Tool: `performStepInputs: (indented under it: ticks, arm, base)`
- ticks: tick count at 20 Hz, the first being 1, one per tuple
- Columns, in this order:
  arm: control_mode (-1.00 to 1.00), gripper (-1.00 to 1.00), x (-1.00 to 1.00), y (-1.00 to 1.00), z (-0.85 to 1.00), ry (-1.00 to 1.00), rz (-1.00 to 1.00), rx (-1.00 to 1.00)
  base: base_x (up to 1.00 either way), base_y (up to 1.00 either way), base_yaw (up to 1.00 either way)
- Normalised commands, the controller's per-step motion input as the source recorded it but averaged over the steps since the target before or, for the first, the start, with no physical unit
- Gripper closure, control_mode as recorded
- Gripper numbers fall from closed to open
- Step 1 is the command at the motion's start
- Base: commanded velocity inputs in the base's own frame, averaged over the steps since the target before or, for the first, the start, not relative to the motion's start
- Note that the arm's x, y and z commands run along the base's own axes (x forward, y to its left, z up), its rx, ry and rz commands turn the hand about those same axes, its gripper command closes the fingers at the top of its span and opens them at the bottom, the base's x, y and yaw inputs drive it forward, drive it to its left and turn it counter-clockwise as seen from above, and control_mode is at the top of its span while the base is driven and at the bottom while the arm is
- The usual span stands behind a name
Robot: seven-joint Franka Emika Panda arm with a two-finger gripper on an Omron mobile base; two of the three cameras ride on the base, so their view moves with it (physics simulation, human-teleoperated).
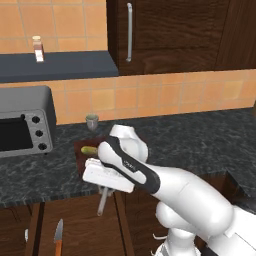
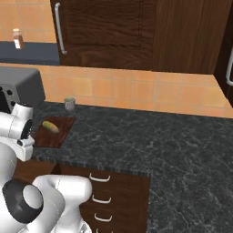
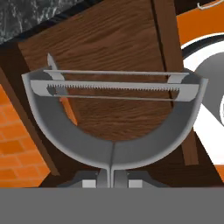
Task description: Place the appropriate cutting tool for cutting the cucumber skin on the cutting board.
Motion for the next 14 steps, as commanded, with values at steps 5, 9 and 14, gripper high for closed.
performStepInputs:
  ticks: [5,9,14]
  arm:
    - [-1.0,1.0,0.57,-0.38,0.42,0.14,-0.17,0.0]
    - [-1.0,1.0,0.58,-0.29,0.26,0.13,-0.15,0.0]
    - [-1.0,1.0,0.5,-0.17,0.07,0.02,-0.14,-0.07]
  base:
    - [0.0,0.0,0.0]
    - [0.0,0.0,0.0]
    - [0.0,0.0,0.0]
